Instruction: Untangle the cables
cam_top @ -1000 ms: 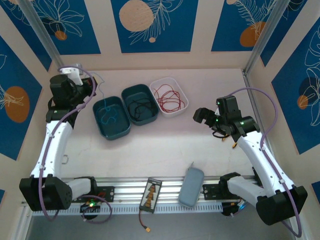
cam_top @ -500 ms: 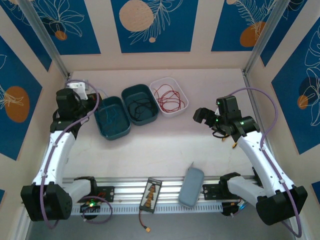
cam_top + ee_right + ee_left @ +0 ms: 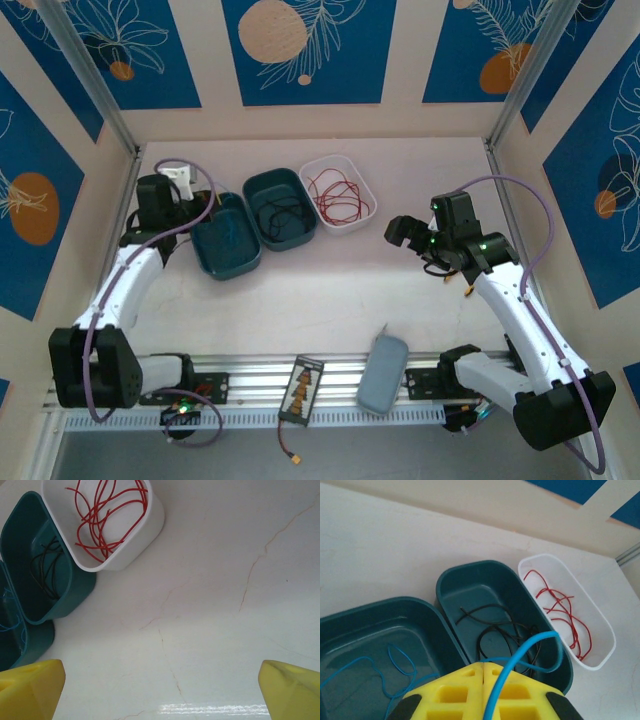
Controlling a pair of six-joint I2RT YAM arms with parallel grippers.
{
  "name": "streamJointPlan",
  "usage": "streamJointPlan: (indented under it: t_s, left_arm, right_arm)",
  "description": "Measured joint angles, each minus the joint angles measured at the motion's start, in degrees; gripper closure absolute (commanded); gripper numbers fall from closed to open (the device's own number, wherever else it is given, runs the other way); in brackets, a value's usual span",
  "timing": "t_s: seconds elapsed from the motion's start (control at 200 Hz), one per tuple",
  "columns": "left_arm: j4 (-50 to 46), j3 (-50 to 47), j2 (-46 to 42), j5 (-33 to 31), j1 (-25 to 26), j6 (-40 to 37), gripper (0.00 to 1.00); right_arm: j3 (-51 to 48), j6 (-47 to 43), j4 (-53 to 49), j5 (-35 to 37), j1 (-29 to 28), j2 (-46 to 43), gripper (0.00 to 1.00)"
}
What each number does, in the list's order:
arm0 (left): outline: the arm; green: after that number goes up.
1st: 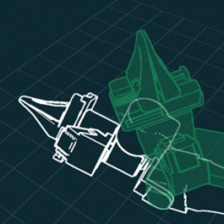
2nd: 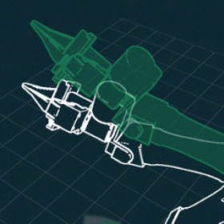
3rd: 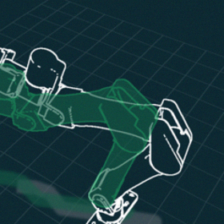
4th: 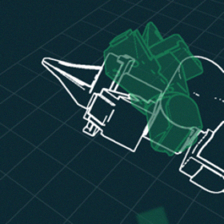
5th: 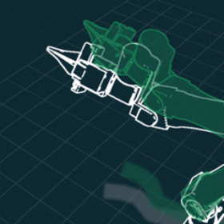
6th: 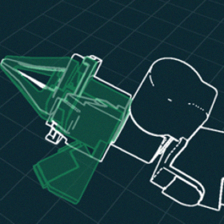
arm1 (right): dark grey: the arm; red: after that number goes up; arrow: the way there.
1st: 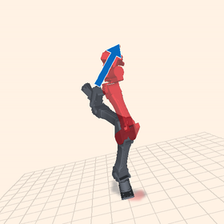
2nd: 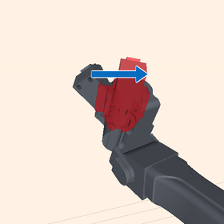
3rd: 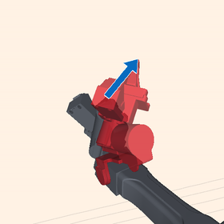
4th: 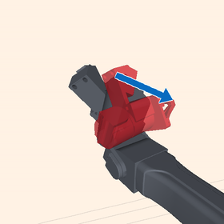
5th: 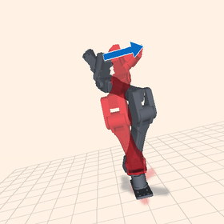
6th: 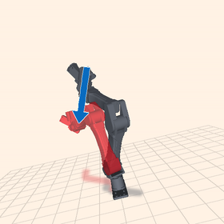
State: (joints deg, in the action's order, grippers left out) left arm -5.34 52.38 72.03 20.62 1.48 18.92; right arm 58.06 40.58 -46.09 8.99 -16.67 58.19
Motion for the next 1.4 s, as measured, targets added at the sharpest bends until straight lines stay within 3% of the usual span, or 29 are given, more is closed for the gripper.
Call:
streamJointPlan:
  t_s: [0.325, 0.41, 0.855, 1.121, 1.291, 1.401]
  left_arm:
    - [0.1, -1.3, 4.0, -4.7, 2.4, 3.7, 1.0]
    - [0.1, -1.9, 4.8, -5.8, 2.4, 4.8, 0.92]
    - [0.2, -5.2, 10.0, -8.9, 2.4, 8.7, 0.92]
    - [0.5, -5.2, 11.4, -10.1, 2.4, 9.3, 0.79]
    - [0.6, -5.2, 12.2, -10.1, 2.4, 9.6, 0.78]
    - [1.0, -5.2, 12.1, -10.1, 2.4, 9.8, 0.68]
  right_arm:
    - [0.0, 0.0, 0.0, 0.0, -0.3, 0.2, 0.01]
    - [0.0, 0.0, 0.0, 0.0, -0.4, 0.2, 0.01]
    - [0.0, 0.3, 0.4, -0.4, -1.5, 0.9, 0.01]
    - [0.0, 0.5, 0.4, -0.4, -1.8, 0.9, 0.01]
    - [0.0, 0.5, 0.4, -0.4, -1.8, 0.9, 0.01]
    - [0.0, 0.5, 0.4, -0.4, -1.9, 0.9, 0.01]
